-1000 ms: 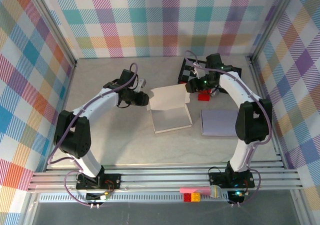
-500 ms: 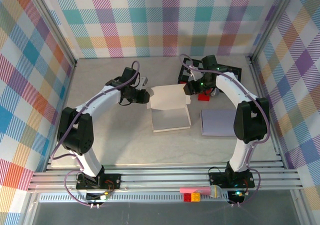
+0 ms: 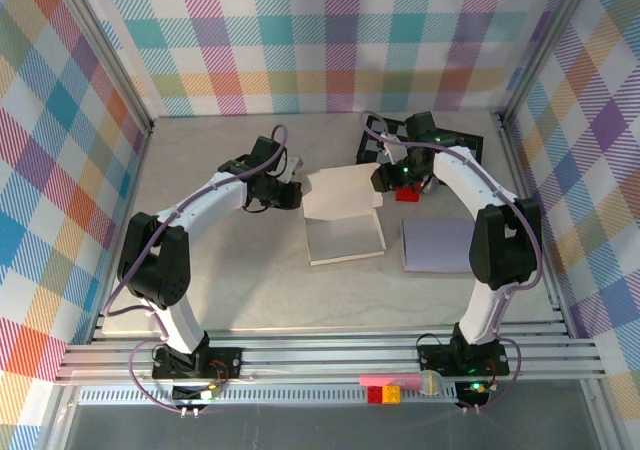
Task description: Fold the paper box
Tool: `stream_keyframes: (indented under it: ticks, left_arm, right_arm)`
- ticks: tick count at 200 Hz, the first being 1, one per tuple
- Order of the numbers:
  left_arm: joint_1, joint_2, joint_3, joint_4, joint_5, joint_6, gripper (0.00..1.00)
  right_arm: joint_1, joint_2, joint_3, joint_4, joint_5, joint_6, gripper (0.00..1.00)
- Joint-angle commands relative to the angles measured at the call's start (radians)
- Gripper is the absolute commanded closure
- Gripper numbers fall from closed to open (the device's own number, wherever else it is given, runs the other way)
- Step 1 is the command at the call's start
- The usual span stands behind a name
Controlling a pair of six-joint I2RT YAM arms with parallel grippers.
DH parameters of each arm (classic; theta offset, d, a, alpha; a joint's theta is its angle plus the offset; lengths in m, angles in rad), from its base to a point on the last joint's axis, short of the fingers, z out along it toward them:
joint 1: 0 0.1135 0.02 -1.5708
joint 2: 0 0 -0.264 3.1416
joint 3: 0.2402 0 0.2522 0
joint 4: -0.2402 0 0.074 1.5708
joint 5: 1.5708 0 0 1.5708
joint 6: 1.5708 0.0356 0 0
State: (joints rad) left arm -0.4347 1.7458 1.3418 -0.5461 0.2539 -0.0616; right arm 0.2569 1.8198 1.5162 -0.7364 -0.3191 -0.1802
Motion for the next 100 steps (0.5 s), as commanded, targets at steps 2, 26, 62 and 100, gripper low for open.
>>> stream_keyframes:
  ticks: [2,26,62,100]
  left_arm:
    - [-0.005,-0.019,0.002,0.003,-0.01,0.022,0.95]
    - [-0.008,-0.018,0.004,0.002,-0.013,0.029,0.95]
    - [-0.013,-0.015,0.012,-0.008,-0.018,0.046,0.96]
    - [-0.013,-0.018,0.024,-0.04,-0.02,0.086,0.99]
  right_arm:
    - [0.004,-0.072,-0.033,-0.004,0.016,0.013,0.61]
    - [0.006,-0.068,-0.049,0.007,0.022,0.017,0.66]
    - [0.008,-0.035,-0.011,0.021,0.088,0.026,0.63]
    - [-0.024,0.04,0.093,0.009,-0.014,0.006,0.51]
